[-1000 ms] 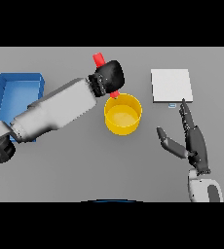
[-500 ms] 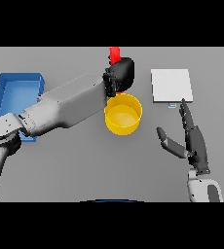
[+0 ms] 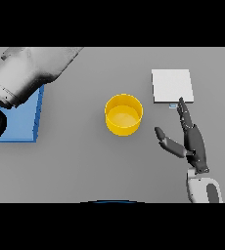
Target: Pick up the red beaker and tilt it to pour out 1 green nut into yellow bowl. Pick up the yellow bowl and place it on the metallic measuring scale.
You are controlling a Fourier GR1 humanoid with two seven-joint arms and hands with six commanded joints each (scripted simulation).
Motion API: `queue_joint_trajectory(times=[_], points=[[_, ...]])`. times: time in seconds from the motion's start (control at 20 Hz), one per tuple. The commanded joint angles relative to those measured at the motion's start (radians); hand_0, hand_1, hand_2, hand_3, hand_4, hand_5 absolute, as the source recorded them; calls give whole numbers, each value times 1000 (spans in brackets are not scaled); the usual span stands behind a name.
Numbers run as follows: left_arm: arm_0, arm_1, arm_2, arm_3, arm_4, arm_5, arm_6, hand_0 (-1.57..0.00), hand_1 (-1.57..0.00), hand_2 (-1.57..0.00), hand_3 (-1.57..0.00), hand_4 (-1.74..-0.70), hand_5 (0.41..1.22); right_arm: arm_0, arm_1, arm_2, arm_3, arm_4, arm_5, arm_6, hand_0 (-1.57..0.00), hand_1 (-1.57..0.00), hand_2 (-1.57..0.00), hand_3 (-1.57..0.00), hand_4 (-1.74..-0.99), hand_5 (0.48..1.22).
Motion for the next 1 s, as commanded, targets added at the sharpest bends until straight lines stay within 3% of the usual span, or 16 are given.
queue_joint_trajectory(times=[0.0, 0.1, 0.2, 0.35, 0.45, 0.5, 0.55, 0.7, 0.85, 0.95], points=[[-11, 16, 56, 36, 52, -14, 19, -1571, -1571, -1571, -1571, -1728, 1221, 2, -3, 1, 7, 4, 2, -12, 1, 1, 1, 1, -1104, 563], [-16, 69, 218, 111, 209, -52, 79, -1571, -1571, -1571, -1515, -1733, 1221, 4, -11, 3, 6, 0, 13, -27, 1, 1, 1, 1, -1104, 576], [10, 126, 364, 186, 361, -52, 123, -1571, -1571, -1571, -1507, -1736, 1221, -11, -9, 0, 16, -7, 13, -8, 1, 1, 1, 1, -1114, 578], [81, 207, 530, 251, 555, -2, 140, -1571, -1571, -1571, -1538, -1738, 1221, -13, -7, 14, 25, 8, 12, -32, 1, 1, 1, 1, -1118, 595], [164, 248, 594, 253, 651, 48, 165, -1571, -1571, -1571, -1550, -1739, 1221, -16, -17, 17, 17, 26, 5, -12, 1, 1, 1, 1, -1127, 606], [204, 255, 614, 255, 689, 79, 210, -1571, -1571, -1571, -1554, -1740, 1221, -23, -19, 17, 20, 28, 6, -9, 1, 1, 1, 1, -1132, 614], [254, 260, 623, 249, 719, 117, 267, -1571, -1571, -1571, -1558, -1740, 1221, -30, -21, 16, 24, 26, 9, -7, 1, 1, 1, 1, -1132, 621], [389, 276, 678, 189, 835, 235, 334, -1571, -1571, -1571, -1564, -1740, 1221, -29, -34, 13, 36, 21, 23, -7, 1, 1, 1, 1, -1134, 632], [523, 290, 727, 97, 945, 314, 447, -1571, -1571, -1571, -1567, -1741, 1221, -19, -39, 11, 33, 8, 34, -31, 1, 1, 1, 1, -1133, 655], [638, 305, 745, -8, 1008, 356, 474, -1571, -1571, -1571, -1569, -1741, 1221, -28, -30, 16, 35, 3, 36, -23, 1, 1, 1, 1, -1127, 664]])
